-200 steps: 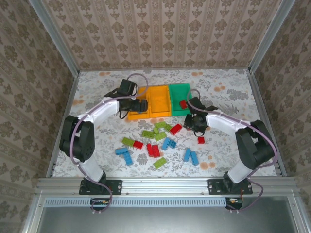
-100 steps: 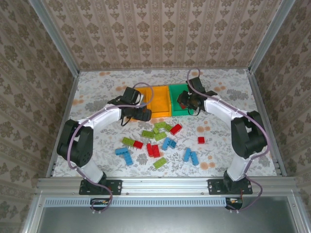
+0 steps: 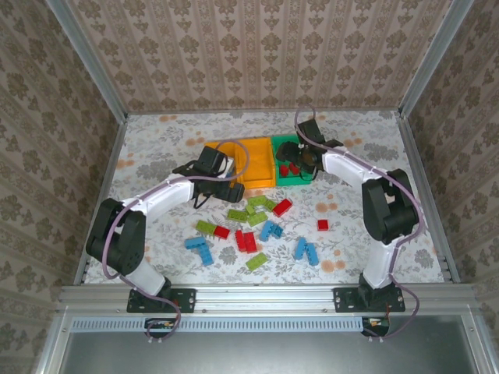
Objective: Sort the legos into containers by color
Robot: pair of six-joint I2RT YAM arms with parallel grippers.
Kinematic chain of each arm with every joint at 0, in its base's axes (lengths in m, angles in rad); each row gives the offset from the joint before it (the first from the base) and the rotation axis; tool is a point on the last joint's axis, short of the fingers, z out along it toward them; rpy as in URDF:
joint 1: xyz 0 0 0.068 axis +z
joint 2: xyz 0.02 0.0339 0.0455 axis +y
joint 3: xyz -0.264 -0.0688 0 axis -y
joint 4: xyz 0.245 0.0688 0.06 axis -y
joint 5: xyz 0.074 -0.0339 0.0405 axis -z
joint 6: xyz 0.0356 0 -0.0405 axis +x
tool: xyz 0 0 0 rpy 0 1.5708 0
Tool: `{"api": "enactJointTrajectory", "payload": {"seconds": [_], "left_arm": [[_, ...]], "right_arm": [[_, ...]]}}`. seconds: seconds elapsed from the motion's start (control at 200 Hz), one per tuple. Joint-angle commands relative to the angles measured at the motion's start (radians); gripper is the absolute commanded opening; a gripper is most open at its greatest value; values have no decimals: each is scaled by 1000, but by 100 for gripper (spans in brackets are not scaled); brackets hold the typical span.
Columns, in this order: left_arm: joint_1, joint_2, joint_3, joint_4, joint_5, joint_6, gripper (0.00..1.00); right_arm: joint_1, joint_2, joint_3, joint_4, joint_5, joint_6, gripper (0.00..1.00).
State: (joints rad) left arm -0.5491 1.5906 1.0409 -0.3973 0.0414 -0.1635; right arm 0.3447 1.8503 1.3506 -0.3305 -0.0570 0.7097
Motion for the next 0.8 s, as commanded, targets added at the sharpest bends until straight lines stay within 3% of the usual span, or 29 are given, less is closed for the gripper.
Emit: {"api": "enactJointTrajectory", "payload": {"seconds": [0.0, 0.23, 0.48, 0.795], "left_arm": [[-3, 0, -3, 21, 3, 9, 100], [-3, 20, -5, 70, 11, -8, 100], [-3, 28, 8, 105, 16, -24, 100], [-5, 18, -2, 127, 29, -33, 100]], "right_arm": [[16, -151, -88, -30, 36, -66, 81], [31, -362, -321, -301, 171, -184, 83], [77, -530, -498, -417, 168, -148, 80], [112, -415, -571, -361, 144, -120, 77]]}}
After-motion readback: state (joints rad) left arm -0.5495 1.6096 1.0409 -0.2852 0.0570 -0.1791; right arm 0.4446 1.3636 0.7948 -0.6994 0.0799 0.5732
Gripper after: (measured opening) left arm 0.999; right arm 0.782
